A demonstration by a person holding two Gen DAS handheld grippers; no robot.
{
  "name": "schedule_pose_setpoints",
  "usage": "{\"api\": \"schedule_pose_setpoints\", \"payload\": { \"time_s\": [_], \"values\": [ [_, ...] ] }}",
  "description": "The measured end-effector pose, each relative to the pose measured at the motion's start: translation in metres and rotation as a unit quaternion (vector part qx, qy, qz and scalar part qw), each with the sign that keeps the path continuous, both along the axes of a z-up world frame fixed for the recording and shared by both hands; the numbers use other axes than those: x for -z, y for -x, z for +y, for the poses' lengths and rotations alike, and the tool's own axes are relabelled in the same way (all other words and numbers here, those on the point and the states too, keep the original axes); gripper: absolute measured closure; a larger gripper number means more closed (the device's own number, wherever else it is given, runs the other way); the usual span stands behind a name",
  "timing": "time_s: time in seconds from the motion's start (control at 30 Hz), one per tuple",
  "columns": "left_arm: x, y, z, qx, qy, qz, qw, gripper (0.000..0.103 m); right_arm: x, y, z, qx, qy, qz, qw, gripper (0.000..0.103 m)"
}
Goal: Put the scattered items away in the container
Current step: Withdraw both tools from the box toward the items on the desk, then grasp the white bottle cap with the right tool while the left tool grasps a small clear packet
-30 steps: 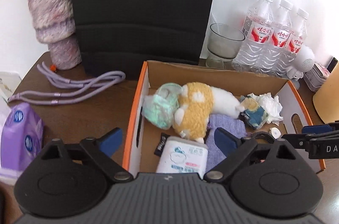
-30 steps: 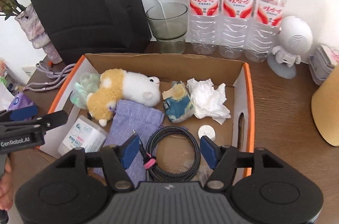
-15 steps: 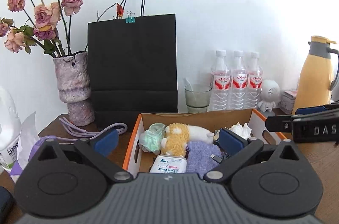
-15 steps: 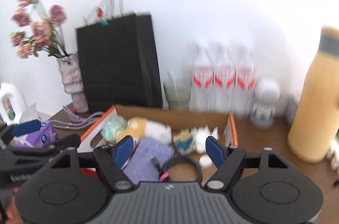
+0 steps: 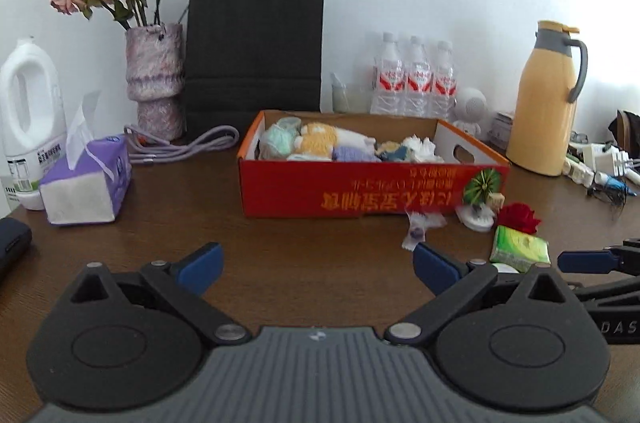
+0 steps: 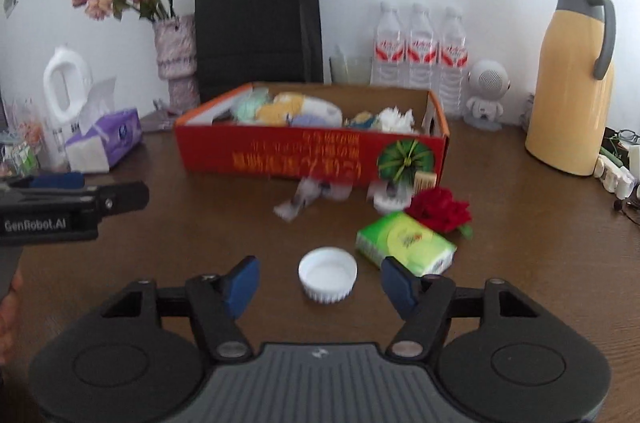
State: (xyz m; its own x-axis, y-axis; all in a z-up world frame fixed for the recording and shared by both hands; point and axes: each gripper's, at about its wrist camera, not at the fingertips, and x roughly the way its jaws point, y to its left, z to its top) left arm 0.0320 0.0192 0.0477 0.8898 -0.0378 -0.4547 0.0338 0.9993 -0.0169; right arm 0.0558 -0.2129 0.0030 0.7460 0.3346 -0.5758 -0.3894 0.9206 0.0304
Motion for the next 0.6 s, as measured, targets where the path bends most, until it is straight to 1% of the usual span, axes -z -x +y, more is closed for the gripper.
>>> {"api": "schedule_pose_setpoints", "payload": {
  "time_s": [0.07, 0.17, 0.2, 0.23, 0.27, 0.3, 0.43, 0.5, 0.57, 0.6],
  "values": [
    [0.002, -0.01, 0.0, -0.006, -0.002, 0.011, 0.9999, 0.002, 0.008, -0.007, 0.004, -0.006, 0.002, 0.012, 1.0, 0.045],
    [0.003, -0.024, -0.001, 0.012, 0.018, 0.019, 0.9996, 0.007, 0.015, -0.025, 0.009, 0.0, 0.005, 0.024, 1.0, 0.046],
    [0.005, -0.029, -0.002, 0.019, 0.025, 0.026, 0.9992, 0.012, 0.017, -0.03, 0.01, 0.004, 0.008, 0.026, 1.0, 0.05],
    [0.008, -0.034, -0.004, 0.021, 0.03, 0.034, 0.9987, 0.019, 0.019, -0.034, 0.01, 0.004, 0.01, 0.028, 1.0, 0.056],
    [0.01, -0.04, -0.006, 0.024, 0.035, 0.042, 0.9983, 0.024, 0.019, -0.038, 0.01, 0.002, 0.011, 0.031, 0.999, 0.064],
    [0.013, -0.046, -0.009, 0.03, 0.038, 0.051, 0.9975, 0.03, 0.019, -0.04, 0.009, 0.0, 0.006, 0.031, 0.999, 0.064],
    [0.02, -0.082, -0.032, 0.065, 0.031, 0.075, 0.9946, 0.031, 0.014, -0.042, -0.006, 0.021, -0.031, 0.004, 0.999, 0.064],
    [0.025, -0.103, -0.048, 0.087, 0.02, 0.079, 0.9929, 0.03, 0.01, -0.045, -0.02, 0.028, -0.07, -0.007, 0.997, 0.064],
    [0.031, -0.123, -0.059, 0.091, 0.003, 0.085, 0.9921, 0.031, 0.005, -0.047, -0.031, 0.036, -0.099, -0.019, 0.994, 0.064],
    [0.034, -0.131, -0.061, 0.088, 0.005, 0.091, 0.992, 0.036, 0.003, -0.047, -0.034, 0.04, -0.103, -0.028, 0.993, 0.064]
  ]
}}
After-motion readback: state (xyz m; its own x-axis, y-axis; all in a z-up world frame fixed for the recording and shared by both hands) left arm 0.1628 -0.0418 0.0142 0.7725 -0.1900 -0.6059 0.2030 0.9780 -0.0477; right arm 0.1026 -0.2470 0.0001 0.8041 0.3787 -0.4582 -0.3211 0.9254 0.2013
